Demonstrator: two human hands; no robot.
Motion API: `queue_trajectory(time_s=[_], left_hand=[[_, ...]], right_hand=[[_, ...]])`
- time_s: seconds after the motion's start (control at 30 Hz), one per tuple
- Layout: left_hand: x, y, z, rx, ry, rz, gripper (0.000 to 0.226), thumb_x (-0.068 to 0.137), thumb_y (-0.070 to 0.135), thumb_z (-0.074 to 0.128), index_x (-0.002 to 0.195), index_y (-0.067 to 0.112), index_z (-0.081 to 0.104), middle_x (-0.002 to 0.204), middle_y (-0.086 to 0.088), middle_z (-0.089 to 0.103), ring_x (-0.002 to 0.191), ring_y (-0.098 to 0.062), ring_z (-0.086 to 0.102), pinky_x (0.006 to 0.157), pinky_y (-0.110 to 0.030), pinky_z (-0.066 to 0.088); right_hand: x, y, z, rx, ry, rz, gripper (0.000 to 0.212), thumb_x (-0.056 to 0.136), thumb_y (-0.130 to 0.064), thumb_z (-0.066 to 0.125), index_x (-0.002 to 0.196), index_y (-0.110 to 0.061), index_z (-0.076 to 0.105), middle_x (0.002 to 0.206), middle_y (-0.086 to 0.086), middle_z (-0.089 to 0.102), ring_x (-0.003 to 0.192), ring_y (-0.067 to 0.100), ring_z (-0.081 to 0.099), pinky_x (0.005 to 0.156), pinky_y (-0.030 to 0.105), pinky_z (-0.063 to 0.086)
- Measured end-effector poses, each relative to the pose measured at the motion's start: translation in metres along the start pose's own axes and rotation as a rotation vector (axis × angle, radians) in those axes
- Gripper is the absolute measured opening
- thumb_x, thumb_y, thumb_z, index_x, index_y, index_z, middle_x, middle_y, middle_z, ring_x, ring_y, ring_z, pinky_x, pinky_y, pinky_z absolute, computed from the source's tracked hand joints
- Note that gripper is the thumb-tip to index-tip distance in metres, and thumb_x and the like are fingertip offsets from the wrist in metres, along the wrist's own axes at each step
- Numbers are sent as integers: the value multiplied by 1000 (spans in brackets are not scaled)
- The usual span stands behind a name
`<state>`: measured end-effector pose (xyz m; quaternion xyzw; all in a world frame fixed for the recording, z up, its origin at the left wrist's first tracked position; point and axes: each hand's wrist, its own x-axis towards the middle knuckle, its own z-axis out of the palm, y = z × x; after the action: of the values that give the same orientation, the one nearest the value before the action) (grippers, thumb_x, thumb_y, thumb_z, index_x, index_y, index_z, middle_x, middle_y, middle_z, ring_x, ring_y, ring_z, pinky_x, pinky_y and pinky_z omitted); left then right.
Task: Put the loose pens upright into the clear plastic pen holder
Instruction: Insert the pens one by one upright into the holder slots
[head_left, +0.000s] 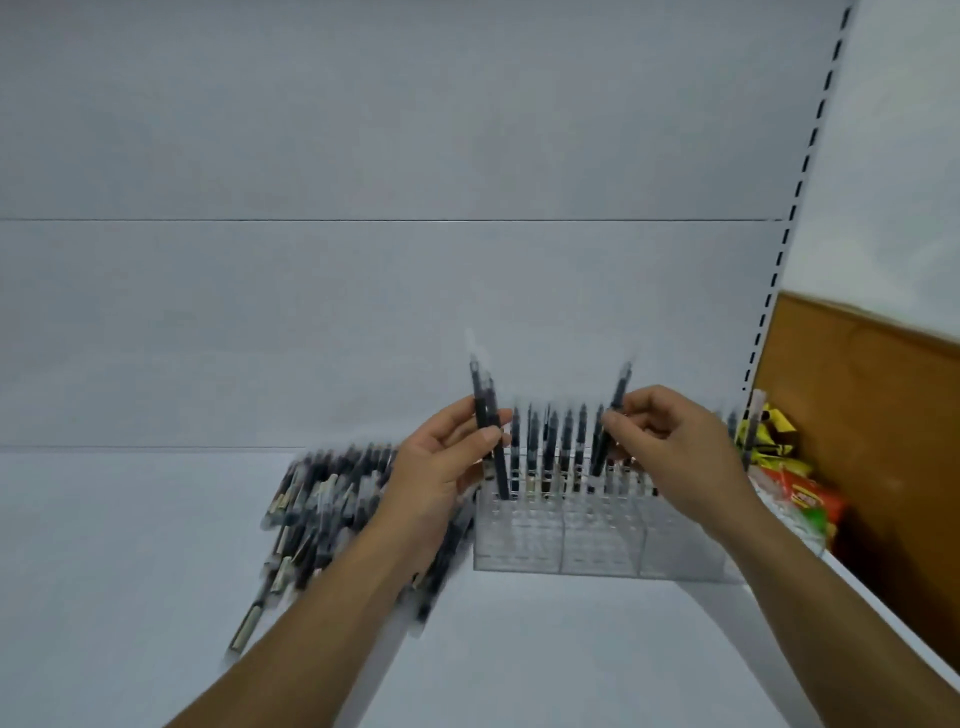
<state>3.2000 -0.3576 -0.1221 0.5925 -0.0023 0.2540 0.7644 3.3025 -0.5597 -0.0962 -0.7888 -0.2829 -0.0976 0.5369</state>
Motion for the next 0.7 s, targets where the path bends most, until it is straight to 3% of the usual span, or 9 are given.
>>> queue_trajectory(time_s=[0.13, 0.3, 0.53, 0.7], left_hand=[[20, -9, 35, -32, -44, -7, 36, 86, 4, 64, 121, 13, 63, 105, 2, 75, 92, -10, 71, 68, -18, 53], [31, -20, 53, -31, -102, -28, 33, 89, 3, 62, 118, 18, 64, 108, 0, 74, 97, -12, 70, 72, -19, 54], [32, -31, 47, -73, -84, -29, 46, 75, 14, 69, 122, 15, 64, 110, -4, 74, 97, -15, 70, 70, -20, 54], [31, -34, 45, -61, -143, -26, 42, 76, 15, 68, 118, 19, 65, 109, -2, 74, 97, -11, 70, 68, -16, 52]], right_hand=[[24, 16, -4, -16, 10, 7, 9, 87, -31, 71, 81, -30, 64, 73, -9, 68, 71, 10, 69, 70, 33, 56], [39, 24, 4, -65, -46, -34, 9, 86, -33, 72, 83, -28, 65, 77, -6, 70, 77, 17, 69, 76, 41, 59], [39, 34, 12, -81, -62, -29, 8, 87, -30, 72, 84, -24, 66, 78, -4, 70, 77, 17, 69, 76, 40, 58], [37, 38, 17, -253, -143, -20, 10, 85, -37, 72, 84, -30, 66, 77, -12, 67, 74, 9, 65, 74, 36, 57]])
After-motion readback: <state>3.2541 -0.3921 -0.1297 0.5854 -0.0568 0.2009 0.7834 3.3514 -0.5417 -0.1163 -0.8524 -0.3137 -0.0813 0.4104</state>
